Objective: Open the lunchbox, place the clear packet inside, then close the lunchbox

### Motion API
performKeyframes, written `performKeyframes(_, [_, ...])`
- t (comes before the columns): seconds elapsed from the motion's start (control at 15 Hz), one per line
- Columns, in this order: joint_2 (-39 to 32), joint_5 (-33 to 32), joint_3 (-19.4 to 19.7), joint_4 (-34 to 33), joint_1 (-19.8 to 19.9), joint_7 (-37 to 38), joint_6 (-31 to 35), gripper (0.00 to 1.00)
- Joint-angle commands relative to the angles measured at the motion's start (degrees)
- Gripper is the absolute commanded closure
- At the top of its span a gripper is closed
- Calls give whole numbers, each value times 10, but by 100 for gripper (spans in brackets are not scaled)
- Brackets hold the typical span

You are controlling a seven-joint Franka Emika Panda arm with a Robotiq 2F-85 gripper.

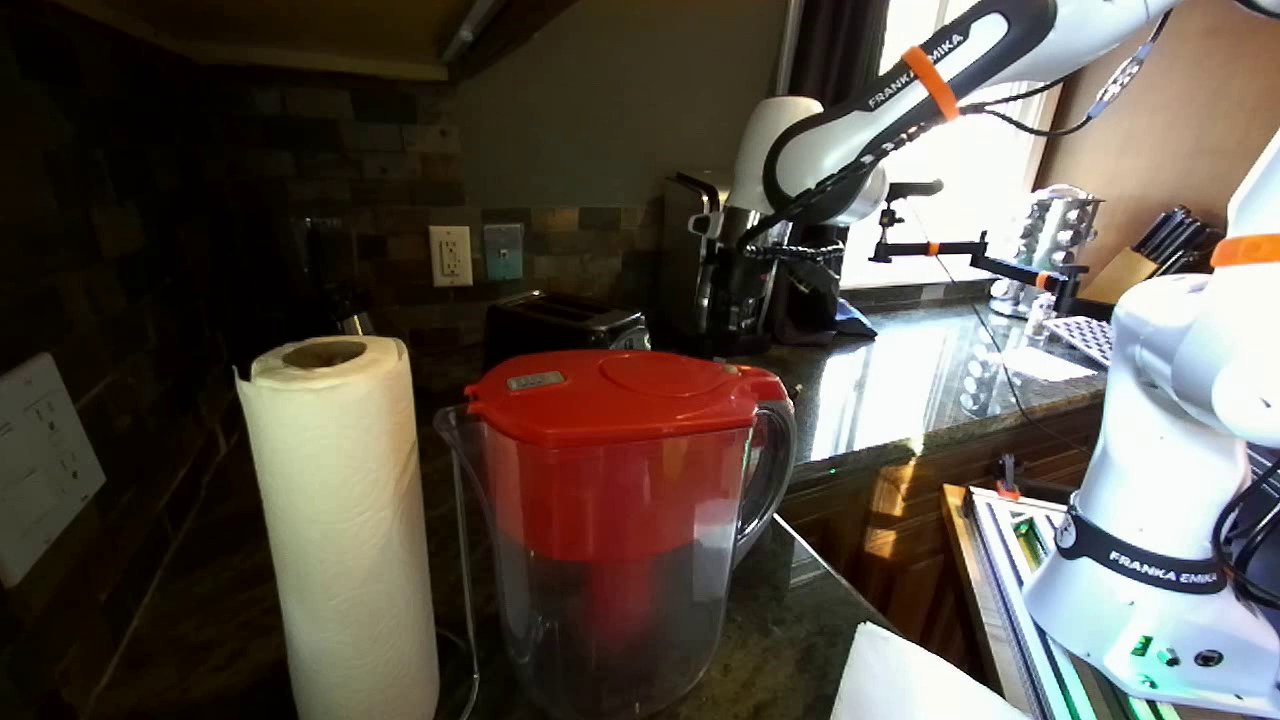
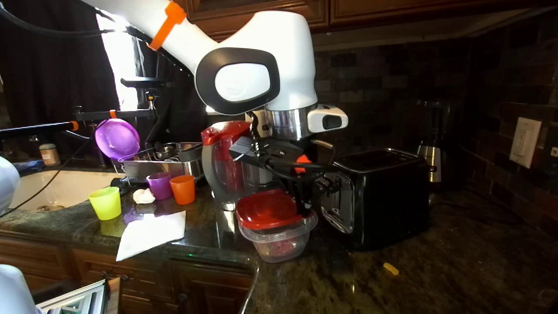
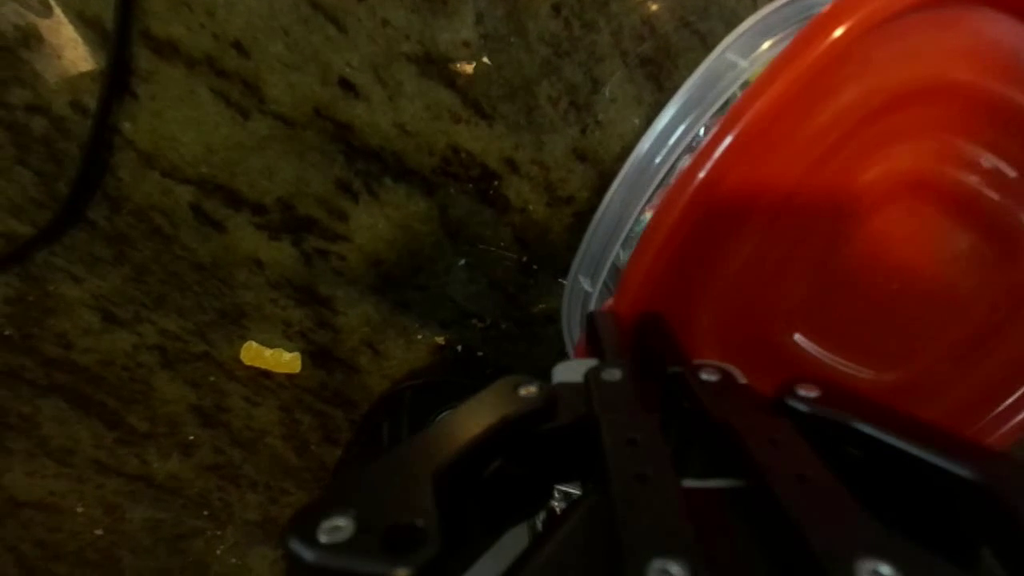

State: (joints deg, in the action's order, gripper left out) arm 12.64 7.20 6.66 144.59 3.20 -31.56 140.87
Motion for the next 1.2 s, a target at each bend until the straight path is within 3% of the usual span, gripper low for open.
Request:
performKeyframes(0.0, [7, -5, 9, 18, -7, 8, 21, 98])
performKeyframes(1.13, [1, 6, 17, 40, -12, 3, 72, 98])
